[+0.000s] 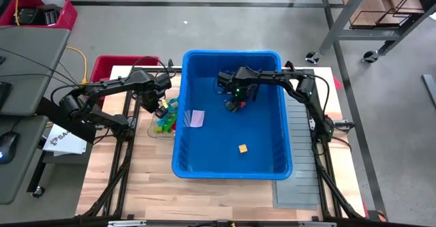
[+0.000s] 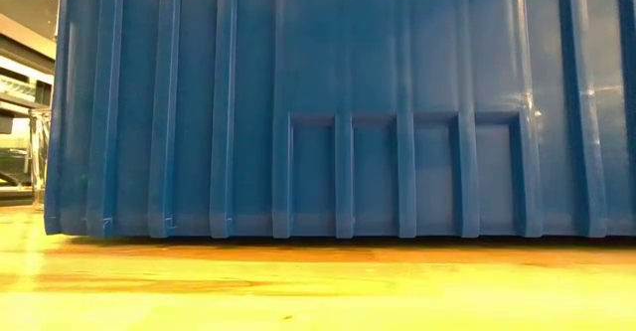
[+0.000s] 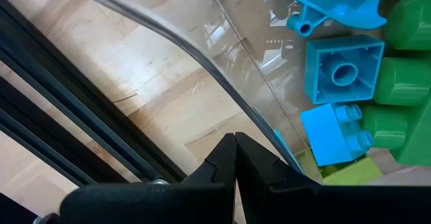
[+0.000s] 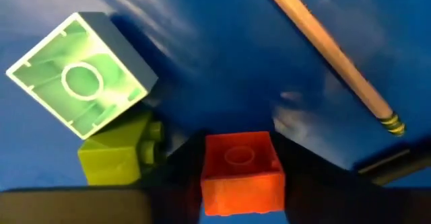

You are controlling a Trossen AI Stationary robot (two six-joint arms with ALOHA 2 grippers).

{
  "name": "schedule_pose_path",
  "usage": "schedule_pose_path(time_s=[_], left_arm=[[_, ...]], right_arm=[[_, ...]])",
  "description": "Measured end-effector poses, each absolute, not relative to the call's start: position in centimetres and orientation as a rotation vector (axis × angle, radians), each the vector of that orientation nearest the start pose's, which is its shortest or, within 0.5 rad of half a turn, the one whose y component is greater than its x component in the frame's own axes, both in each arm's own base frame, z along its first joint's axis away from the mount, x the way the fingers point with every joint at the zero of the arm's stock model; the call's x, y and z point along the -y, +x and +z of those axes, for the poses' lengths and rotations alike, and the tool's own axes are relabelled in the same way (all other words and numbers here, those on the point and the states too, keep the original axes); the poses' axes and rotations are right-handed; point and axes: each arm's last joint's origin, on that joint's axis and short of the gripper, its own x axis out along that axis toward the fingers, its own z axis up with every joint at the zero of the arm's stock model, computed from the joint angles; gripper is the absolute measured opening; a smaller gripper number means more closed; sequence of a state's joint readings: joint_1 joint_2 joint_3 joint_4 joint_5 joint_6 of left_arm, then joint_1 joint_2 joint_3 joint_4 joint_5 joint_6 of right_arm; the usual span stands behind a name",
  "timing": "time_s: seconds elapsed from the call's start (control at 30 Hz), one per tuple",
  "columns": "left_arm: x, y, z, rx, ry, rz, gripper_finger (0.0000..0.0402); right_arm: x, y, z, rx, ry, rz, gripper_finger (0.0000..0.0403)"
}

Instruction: Sort blocks

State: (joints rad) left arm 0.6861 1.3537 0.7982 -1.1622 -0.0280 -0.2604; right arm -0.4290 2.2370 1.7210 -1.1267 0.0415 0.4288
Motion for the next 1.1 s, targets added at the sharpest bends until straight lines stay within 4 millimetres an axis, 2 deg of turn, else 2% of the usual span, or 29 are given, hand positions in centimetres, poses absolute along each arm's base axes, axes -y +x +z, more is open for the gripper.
schedule_pose_path(time_s=[0.03, 0.17, 0.37, 0.43, 0.57, 0.67, 0.77, 0.8, 0.87, 1.1], left_arm=[[-12.0, 14.6, 18.7, -1.594, -0.754, 0.748, 0.0000], [-12.0, 14.6, 18.7, -1.592, -0.753, 0.748, 0.0000], [-12.1, 14.6, 18.7, -1.585, -0.748, 0.750, 0.0000], [-12.1, 14.7, 18.7, -1.586, -0.734, 0.741, 0.0000], [-12.2, 14.7, 18.7, -1.587, -0.716, 0.726, 0.0000], [-12.2, 14.7, 18.7, -1.586, -0.713, 0.726, 0.0000], [-12.2, 14.7, 18.7, -1.583, -0.713, 0.727, 0.0000], [-12.2, 14.7, 18.7, -1.584, -0.712, 0.728, 0.0000], [-12.2, 14.7, 18.7, -1.586, -0.707, 0.722, 0.0000], [-12.2, 14.7, 18.7, -1.586, -0.706, 0.722, 0.0000]], right_arm=[[17.4, 38.1, 14.7, -1.540, 0.631, -0.709, 0.0113], [16.6, 37.7, 16.0, -1.553, 0.602, -0.702, 0.0115], [15.8, 37.4, 21.7, -1.426, 0.527, -0.760, 0.0115], [15.5, 37.7, 24.2, -1.300, 0.530, -0.776, 0.0115], [14.3, 39.6, 30.1, -0.915, 0.549, -0.711, 0.0115], [13.4, 41.8, 33.8, -0.616, 0.590, -0.562, 0.0115], [12.4, 43.8, 36.6, -0.338, 0.629, -0.420, 0.0115], [12.1, 44.3, 37.2, -0.268, 0.644, -0.382, 0.0115], [11.4, 45.3, 37.1, -0.193, 0.681, -0.332, 0.0115], [9.3, 48.3, 34.1, -0.200, 0.762, -0.244, 0.0115]])
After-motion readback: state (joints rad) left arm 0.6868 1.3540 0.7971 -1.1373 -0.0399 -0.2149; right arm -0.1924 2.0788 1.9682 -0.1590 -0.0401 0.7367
